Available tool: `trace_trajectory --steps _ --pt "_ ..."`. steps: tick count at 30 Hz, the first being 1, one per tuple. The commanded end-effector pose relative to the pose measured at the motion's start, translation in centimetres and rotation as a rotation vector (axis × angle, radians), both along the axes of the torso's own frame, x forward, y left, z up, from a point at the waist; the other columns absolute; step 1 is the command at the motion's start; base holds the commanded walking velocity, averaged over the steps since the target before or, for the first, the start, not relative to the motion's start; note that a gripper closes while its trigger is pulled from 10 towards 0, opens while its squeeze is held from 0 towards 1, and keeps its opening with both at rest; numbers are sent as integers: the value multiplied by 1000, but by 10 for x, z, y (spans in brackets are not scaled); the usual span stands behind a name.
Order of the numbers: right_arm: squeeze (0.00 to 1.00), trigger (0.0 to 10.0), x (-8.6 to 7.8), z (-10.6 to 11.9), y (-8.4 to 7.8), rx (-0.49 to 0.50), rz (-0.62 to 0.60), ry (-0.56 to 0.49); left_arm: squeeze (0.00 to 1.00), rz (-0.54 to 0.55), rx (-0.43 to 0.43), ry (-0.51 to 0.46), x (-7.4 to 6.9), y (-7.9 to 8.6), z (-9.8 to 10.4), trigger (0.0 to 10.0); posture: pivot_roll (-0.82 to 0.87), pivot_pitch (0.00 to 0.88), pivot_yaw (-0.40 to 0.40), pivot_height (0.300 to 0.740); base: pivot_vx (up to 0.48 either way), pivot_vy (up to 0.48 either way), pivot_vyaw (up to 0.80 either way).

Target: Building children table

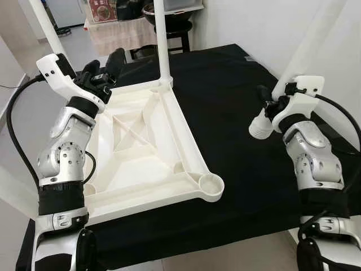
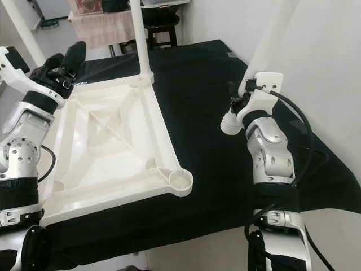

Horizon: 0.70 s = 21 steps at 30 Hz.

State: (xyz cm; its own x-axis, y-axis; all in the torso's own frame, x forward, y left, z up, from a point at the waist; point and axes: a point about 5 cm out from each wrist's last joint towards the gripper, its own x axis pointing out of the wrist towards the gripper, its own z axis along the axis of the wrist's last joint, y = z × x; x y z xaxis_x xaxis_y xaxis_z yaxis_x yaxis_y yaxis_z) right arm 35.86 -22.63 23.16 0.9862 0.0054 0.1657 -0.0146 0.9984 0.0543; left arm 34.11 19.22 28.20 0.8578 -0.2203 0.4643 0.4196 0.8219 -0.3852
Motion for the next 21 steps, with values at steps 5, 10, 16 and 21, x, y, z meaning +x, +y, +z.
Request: trace_trajectory --steps 5,10,16,21 --pt "0 10000 3 3 -3 4 -57 -16 0 15 12 9 -4 6 -5 10000 -52 56 44 740 0 0 0" --pt "0 10000 4 0 -2 46 -71 -14 0 36 133 8 -10 -2 -18 10000 -50 61 43 740 0 0 0" --pt "0 10000 5 -3 1 85 -62 2 0 -5 174 17 -15 -16 -26 10000 -47 64 39 740 0 0 0" --pt "0 10000 8 -8 12 183 9 31 0 -84 215 29 -21 -42 -39 10000 -46 67 39 740 0 0 0"
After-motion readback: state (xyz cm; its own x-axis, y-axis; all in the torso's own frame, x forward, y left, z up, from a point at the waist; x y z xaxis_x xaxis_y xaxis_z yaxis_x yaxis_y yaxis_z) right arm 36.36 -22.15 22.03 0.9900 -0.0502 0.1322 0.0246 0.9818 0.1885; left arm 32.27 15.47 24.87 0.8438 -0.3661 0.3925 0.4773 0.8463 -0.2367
